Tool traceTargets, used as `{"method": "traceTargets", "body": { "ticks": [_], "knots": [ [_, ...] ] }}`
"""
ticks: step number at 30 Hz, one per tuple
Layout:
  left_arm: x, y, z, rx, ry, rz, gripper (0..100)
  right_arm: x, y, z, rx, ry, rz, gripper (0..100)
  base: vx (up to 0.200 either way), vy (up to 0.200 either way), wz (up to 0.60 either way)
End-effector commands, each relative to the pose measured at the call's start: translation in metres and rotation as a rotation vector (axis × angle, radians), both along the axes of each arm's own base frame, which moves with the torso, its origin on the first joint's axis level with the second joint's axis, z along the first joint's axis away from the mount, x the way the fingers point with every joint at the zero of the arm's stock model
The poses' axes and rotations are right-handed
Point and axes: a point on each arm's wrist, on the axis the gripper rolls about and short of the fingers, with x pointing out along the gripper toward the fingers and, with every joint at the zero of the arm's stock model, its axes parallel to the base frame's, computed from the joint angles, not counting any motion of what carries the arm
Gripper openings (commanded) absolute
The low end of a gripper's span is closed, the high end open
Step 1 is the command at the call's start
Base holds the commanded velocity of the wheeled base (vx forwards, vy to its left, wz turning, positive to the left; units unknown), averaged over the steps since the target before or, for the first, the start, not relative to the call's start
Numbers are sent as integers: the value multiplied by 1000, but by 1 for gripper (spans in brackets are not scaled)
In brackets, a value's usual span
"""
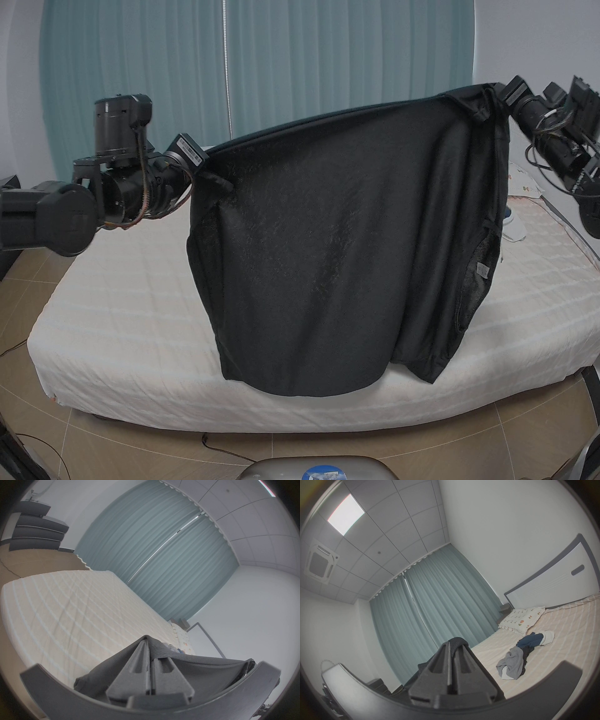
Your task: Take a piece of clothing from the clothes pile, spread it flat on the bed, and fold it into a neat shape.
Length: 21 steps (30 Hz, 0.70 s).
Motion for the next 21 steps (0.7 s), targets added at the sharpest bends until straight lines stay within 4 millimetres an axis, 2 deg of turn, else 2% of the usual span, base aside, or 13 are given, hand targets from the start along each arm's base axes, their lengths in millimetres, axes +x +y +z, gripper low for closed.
{"method": "traceTargets", "body": {
  "ticks": [1,2,3,7,8,9,11,12,13,15,16,20,21],
  "knots": [
    [61,-7,-52,28,101,35,0,75,11,-59,-19,99,-29,0,200,0,0],
    [62,-8,-53,28,101,35,0,76,11,-60,-18,97,-29,0,200,0,0],
    [72,-11,-60,31,106,34,0,93,15,-71,-20,94,-22,0,200,0,0],
    [95,-16,-81,40,126,42,0,123,24,-100,-22,103,-22,0,200,0,0],
    [95,-16,-81,40,126,42,0,123,24,-100,-22,103,-22,0,200,0,0],
    [107,-20,-93,47,131,42,0,132,30,-112,-24,115,-9,0,200,0,0],
    [121,-22,-104,47,137,48,0,143,37,-133,-32,149,-3,0,200,0,0],
    [121,-22,-104,47,137,48,0,143,37,-133,-32,149,-3,0,200,0,0],
    [129,-24,-116,51,149,55,0,151,43,-150,-40,179,3,0,200,0,0],
    [133,-29,-129,61,170,50,0,157,45,-164,-44,203,5,0,200,0,0],
    [137,-32,-142,70,188,51,0,163,46,-181,-52,230,4,0,0,0,0],
    [144,-39,-177,94,244,60,0,177,51,-225,-62,277,5,0,0,0,0],
    [145,-39,-180,95,248,62,0,178,51,-227,-62,279,5,0,0,0,0]
  ]
}}
